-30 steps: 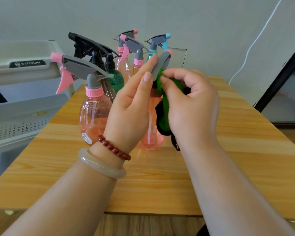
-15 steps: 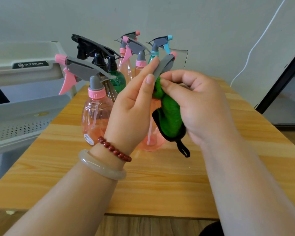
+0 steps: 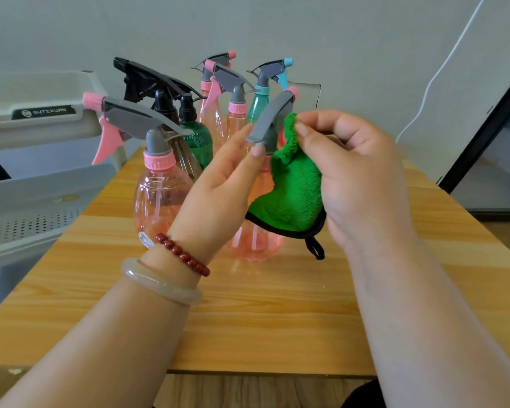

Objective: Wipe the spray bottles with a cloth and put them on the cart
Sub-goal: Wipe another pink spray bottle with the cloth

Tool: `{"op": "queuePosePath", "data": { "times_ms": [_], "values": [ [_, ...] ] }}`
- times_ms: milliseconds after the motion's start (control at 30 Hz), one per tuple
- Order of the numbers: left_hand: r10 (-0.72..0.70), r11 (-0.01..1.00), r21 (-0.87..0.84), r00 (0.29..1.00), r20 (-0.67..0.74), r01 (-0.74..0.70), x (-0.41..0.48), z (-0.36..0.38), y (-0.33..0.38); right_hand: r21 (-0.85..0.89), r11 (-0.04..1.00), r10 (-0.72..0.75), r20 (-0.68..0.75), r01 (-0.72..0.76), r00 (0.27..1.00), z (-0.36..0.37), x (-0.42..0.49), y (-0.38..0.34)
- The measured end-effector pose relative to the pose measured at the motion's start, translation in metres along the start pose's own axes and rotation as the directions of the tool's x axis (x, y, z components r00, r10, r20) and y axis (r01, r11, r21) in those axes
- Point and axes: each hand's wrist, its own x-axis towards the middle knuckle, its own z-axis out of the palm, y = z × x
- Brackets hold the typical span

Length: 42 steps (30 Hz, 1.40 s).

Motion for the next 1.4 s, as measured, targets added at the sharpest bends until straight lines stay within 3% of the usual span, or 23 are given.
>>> {"op": "queuePosePath", "data": {
  "times_ms": [233, 367, 500, 700, 833, 1000, 1100, 1200, 1267, 1400],
  "values": [
    [0.028, 0.991, 0.135, 0.991, -0.131, -0.010, 0.003, -0.008, -0.002, 0.001, 0.998, -0.059, -0.153, 0.059, 0.986, -0.006, 0.003, -0.004],
    [0.077, 0.954, 0.298, 0.990, -0.121, -0.037, 0.003, -0.005, -0.001, -0.098, 0.987, -0.143, -0.196, 0.125, 0.970, -0.007, 0.002, -0.002],
    [0.080, 0.973, 0.226, 0.984, -0.158, -0.042, 0.001, -0.001, -0.003, -0.141, 0.978, -0.179, -0.203, 0.152, 0.963, -0.007, 0.002, 0.000],
    [0.198, 0.941, 0.322, 0.945, -0.259, -0.109, -0.001, -0.004, 0.006, -0.220, 0.956, -0.240, -0.209, 0.194, 0.948, -0.005, 0.001, 0.000],
    [0.335, 0.833, 0.525, 0.914, -0.228, -0.174, -0.001, -0.007, 0.007, -0.334, 0.897, -0.370, -0.209, 0.289, 0.905, -0.006, -0.002, -0.003],
    [0.417, 0.801, 0.532, 0.893, -0.168, -0.274, 0.001, -0.005, 0.002, -0.533, 0.733, -0.578, -0.162, 0.422, 0.800, -0.004, -0.007, -0.003],
    [0.406, 0.856, 0.408, 0.902, -0.145, -0.319, 0.001, -0.002, 0.004, -0.584, 0.667, -0.636, -0.122, 0.462, 0.762, -0.003, -0.007, 0.003],
    [0.266, 0.964, 0.034, 0.955, -0.128, -0.264, -0.001, 0.002, 0.008, -0.570, 0.668, -0.641, -0.113, 0.479, 0.759, 0.000, -0.008, 0.005],
    [0.257, 0.958, -0.109, 0.962, -0.094, -0.266, -0.002, 0.004, 0.010, -0.538, 0.685, -0.635, -0.109, 0.492, 0.765, 0.005, -0.010, 0.005],
    [0.267, 0.938, -0.208, 0.961, -0.071, -0.276, -0.005, 0.011, 0.012, -0.498, 0.666, -0.660, -0.045, 0.556, 0.750, 0.022, -0.021, 0.009]
  ]
}}
